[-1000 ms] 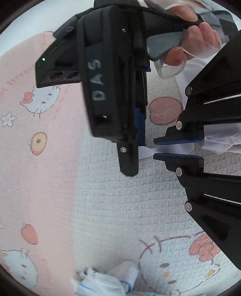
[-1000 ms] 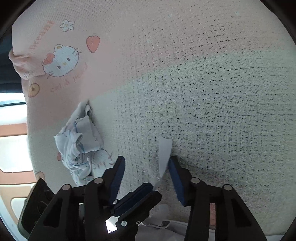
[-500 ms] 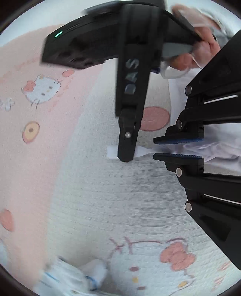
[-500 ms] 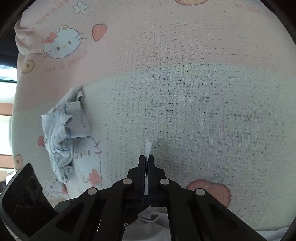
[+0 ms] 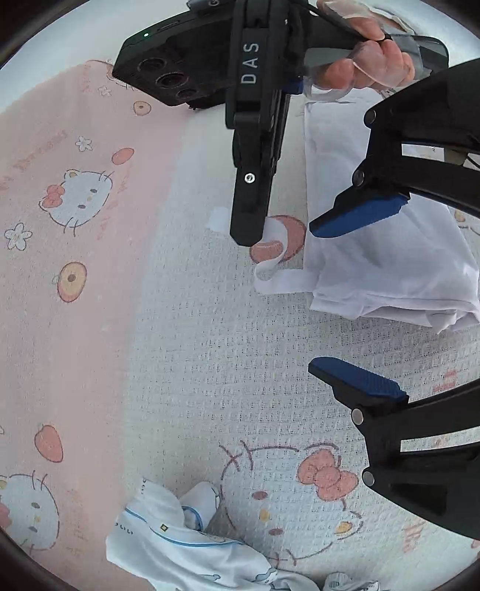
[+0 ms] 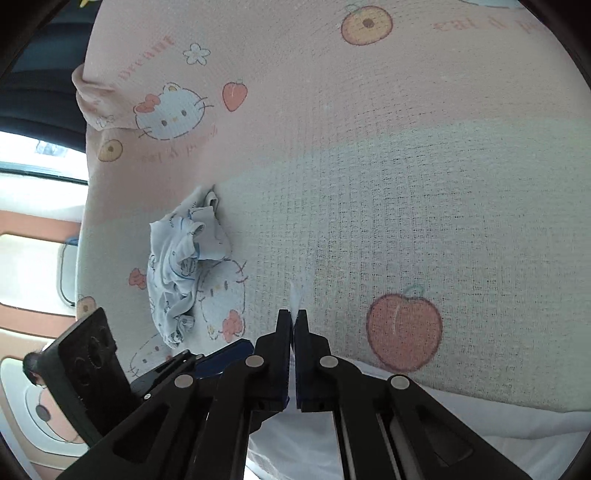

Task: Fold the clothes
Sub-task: 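Grasp the shirt edge with both grippers and fold it over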

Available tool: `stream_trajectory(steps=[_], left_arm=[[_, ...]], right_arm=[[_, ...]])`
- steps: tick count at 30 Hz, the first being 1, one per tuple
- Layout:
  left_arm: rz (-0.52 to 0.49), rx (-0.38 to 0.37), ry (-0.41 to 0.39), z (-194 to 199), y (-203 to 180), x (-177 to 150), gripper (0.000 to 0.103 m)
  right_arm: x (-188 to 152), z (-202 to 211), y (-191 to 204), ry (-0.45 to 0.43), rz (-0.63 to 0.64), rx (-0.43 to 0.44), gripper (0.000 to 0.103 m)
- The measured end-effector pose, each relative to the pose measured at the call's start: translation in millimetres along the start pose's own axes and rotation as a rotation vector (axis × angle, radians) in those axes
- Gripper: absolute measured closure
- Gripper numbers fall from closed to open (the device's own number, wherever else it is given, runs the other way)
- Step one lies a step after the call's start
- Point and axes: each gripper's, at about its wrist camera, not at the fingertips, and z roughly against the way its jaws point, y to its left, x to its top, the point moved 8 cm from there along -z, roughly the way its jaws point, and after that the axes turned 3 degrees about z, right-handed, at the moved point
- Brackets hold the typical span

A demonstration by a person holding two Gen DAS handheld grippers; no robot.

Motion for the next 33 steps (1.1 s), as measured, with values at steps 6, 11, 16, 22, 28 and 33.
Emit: stream_trajectory(steps=[6,11,16,22,28,33], left_arm=[[-0.2,0.124,-0.038,-3.5,-33.0,-0.6,0.038],[-0.299,0.144,-0.021,-29.3,-64.4,6.0,0.038],[-0.307,0.141,-0.029,-52.8,-89.6,27.4,0.038],[-0.457,0.171,-0.065,-49.4,-110.1,7.5,0.038],[-0.426,0.099,-0.092,-42.3,-116.9,-5.4,0.071],[-0.385,0.078,-0.098,-36.5,-112.7,-12.8,0.084]], right_arm=[[-11.4,22.3,-8.4,-0.027,-0.01,0.028,0.103],[-20.9,37.8,-14.5,-0.034,-0.016,0.038,0.103],[-34.9,55.4,-14.5,-0.05,-0.027,0.066,0.103],[-50.9,65.9,-17.4,-0.067,-0.033,0.063,0.103],[-66.2,67.3,-17.6,-0.058,-0.066,0.099,0.103],[-77.4,66.9,-17.8,-0.049,-0.07,0.079,0.103]])
